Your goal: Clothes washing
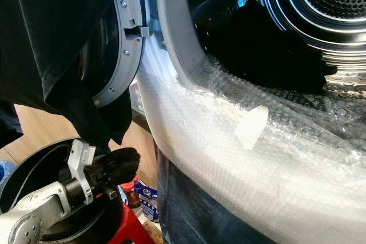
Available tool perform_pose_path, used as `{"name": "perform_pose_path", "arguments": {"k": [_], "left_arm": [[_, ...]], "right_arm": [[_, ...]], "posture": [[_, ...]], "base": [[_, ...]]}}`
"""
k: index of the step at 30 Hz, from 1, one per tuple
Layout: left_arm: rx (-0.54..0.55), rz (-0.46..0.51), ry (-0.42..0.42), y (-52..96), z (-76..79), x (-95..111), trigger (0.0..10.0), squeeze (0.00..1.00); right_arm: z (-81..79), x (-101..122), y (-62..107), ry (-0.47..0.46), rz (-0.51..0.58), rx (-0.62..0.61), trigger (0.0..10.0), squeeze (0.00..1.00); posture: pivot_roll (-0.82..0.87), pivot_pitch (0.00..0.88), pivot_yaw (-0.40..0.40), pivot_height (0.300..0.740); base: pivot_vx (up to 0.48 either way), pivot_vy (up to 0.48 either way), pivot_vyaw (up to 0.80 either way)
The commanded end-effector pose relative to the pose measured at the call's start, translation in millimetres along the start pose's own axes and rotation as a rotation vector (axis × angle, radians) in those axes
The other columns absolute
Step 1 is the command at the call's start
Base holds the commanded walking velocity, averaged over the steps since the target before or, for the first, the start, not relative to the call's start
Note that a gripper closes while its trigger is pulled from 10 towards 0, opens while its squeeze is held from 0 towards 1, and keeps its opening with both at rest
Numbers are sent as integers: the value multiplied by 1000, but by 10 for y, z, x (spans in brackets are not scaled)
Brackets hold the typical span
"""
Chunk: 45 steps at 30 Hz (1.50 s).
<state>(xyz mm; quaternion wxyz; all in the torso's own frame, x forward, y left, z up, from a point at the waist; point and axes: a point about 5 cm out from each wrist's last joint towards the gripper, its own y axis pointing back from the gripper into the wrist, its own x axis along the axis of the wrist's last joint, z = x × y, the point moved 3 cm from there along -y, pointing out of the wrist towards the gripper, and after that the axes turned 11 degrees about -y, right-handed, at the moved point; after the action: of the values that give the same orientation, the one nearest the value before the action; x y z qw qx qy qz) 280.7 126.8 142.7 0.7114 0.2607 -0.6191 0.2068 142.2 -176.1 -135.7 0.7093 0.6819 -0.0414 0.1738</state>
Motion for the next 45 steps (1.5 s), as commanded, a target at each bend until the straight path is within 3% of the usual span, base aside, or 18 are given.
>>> {"name": "perform_pose_path", "arguments": {"k": [1,3,7,10,12,13,16,21,25,29,32,36,40,45], "left_arm": [[-105,33,-34,-105,123,91,0,0],[-149,29,-36,-200,146,94,0,0],[-336,1,-34,-501,398,12,0,0],[-390,-13,-23,-601,494,-31,0,0],[-490,-51,-30,-747,693,-137,0,0],[-490,-51,-30,-747,693,-137,0,0],[-643,-116,-33,-847,990,-319,0,0],[-641,-232,-111,-895,1062,-613,0,0],[-663,-205,-85,-927,1171,-595,0,0],[-648,-204,-85,-935,1177,-610,0,0],[-559,-214,-87,-913,1037,-664,0,0],[-439,-229,-86,-723,747,-692,0,0],[-388,-259,-95,-559,598,-739,0,0],[-378,-279,-93,-389,519,-762,0,0]], "right_arm": [[-25,-11,-2,4,-9,4,10000,0],[-26,-10,-2,3,-9,4,10000,0],[-21,-9,-2,-10,-7,1,10000,0],[-17,-9,-2,-15,-7,0,10000,0],[-5,-17,-1,-31,-7,-4,10000,0],[-5,-17,-1,-31,-7,-4,10000,0],[19,-86,2,-27,-22,-9,10000,0],[31,-127,4,-18,-31,-12,10000,0],[31,-133,5,-19,-31,-12,10000,0],[30,-126,4,-22,-28,-11,10000,0],[25,-122,4,-17,-24,-8,10000,0],[72,-115,10,32,-11,-1,10000,0],[88,-53,17,22,21,50,10000,0],[66,137,51,149,56,204,10000,0]], "posture": [[175,0,19,740],[169,0,22,740],[149,0,29,740],[133,0,32,740],[113,0,37,740],[113,0,37,740],[110,0,30,740],[120,0,32,740],[122,0,32,740],[122,0,33,740],[115,0,38,740],[139,0,22,740],[140,0,18,740],[124,0,19,740]], "base": [[0,0,0],[0,0,0],[0,0,0],[0,0,0],[0,0,0],[0,0,0],[0,0,0],[0,0,0],[0,0,0],[0,0,0],[0,0,0],[0,0,0],[0,0,0],[0,0,0]]}}
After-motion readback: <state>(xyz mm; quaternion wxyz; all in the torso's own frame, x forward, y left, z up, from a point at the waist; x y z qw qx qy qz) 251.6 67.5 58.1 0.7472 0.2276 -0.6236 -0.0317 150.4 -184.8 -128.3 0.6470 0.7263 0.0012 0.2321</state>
